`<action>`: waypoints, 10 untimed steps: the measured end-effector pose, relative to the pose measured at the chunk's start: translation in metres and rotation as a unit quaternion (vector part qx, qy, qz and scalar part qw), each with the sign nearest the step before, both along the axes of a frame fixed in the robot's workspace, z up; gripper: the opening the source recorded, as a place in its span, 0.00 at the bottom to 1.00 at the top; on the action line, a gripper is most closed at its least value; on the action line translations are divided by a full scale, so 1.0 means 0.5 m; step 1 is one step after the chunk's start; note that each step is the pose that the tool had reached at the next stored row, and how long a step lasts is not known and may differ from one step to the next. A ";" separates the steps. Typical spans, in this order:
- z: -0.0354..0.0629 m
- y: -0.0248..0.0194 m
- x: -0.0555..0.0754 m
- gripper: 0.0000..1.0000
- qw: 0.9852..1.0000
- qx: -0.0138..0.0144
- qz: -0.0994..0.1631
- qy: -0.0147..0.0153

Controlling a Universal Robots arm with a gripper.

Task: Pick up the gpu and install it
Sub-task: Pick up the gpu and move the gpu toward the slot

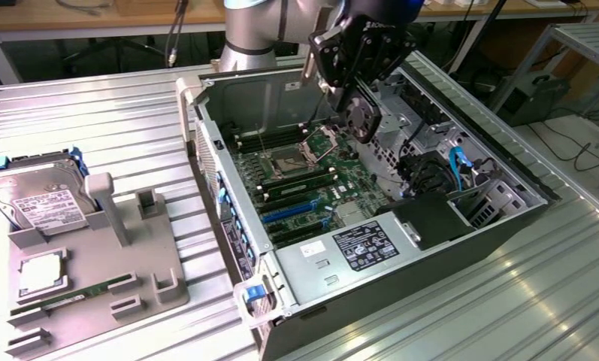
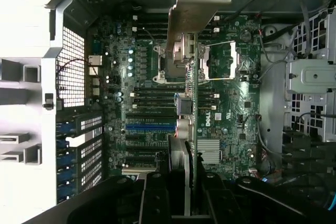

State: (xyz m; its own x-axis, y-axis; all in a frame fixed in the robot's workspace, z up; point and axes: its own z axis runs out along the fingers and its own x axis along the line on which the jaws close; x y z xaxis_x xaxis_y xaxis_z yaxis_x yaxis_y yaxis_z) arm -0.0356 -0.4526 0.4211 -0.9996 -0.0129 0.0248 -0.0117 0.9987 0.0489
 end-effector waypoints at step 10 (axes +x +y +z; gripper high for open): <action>-0.002 0.0000 0.003 0.28 1.000 0.000 0.006 -0.005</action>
State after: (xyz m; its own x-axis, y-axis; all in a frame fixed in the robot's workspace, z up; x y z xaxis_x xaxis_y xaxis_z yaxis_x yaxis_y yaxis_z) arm -0.0341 -0.4526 0.4200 -0.9996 -0.0242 0.0143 -0.0235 0.9985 0.0488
